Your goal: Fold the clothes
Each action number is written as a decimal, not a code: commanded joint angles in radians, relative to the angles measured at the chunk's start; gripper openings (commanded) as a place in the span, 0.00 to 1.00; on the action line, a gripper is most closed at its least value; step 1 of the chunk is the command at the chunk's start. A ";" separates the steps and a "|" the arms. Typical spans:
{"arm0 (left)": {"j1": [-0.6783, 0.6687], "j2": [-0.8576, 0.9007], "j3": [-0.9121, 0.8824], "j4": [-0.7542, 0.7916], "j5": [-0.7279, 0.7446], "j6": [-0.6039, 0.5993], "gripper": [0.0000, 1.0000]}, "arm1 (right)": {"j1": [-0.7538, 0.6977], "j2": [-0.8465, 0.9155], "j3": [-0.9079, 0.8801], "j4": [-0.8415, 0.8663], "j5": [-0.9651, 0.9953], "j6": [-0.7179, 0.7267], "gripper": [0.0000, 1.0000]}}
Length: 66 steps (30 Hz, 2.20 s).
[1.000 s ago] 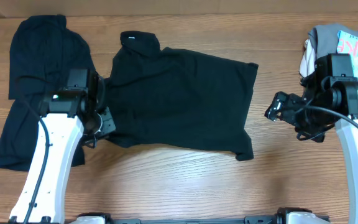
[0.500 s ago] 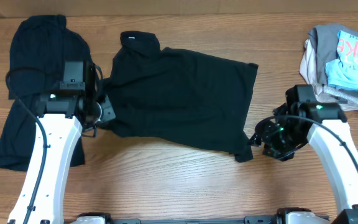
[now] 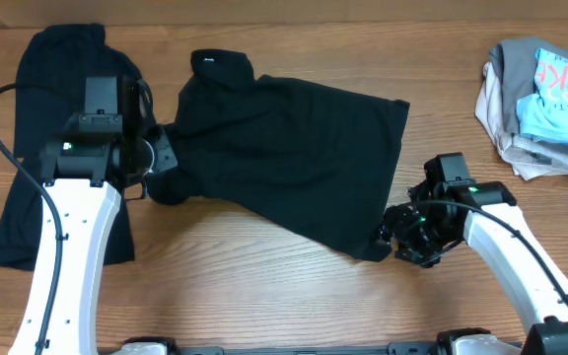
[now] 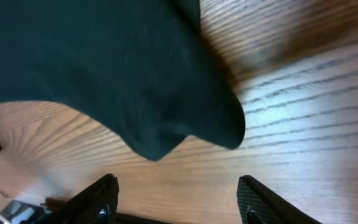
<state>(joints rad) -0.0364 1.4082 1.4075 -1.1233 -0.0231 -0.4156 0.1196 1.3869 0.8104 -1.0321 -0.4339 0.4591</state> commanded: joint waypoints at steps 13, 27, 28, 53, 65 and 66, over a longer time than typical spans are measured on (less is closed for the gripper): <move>0.010 -0.010 0.030 0.001 -0.011 0.036 0.04 | 0.025 -0.002 -0.215 0.232 0.012 0.144 0.57; 0.010 -0.010 0.030 -0.006 -0.010 0.046 0.04 | 0.044 0.037 -0.284 0.456 -0.024 0.136 0.36; 0.010 -0.010 0.030 -0.006 -0.010 0.046 0.04 | 0.056 0.039 -0.284 0.459 -0.024 0.136 0.31; 0.012 -0.017 0.086 -0.233 -0.063 0.117 0.04 | -0.307 -0.064 0.455 -0.391 0.157 -0.206 0.04; 0.012 -0.128 0.086 -0.304 -0.085 0.117 0.04 | -0.369 -0.082 0.541 -0.527 0.203 -0.252 0.04; 0.012 -0.139 0.086 -0.309 -0.085 0.116 0.04 | -0.373 -0.089 0.541 -0.534 0.202 -0.251 0.04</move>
<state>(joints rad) -0.0364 1.3441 1.4670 -1.4178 -0.0780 -0.3138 -0.2356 1.3380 1.3151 -1.5528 -0.2569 0.2325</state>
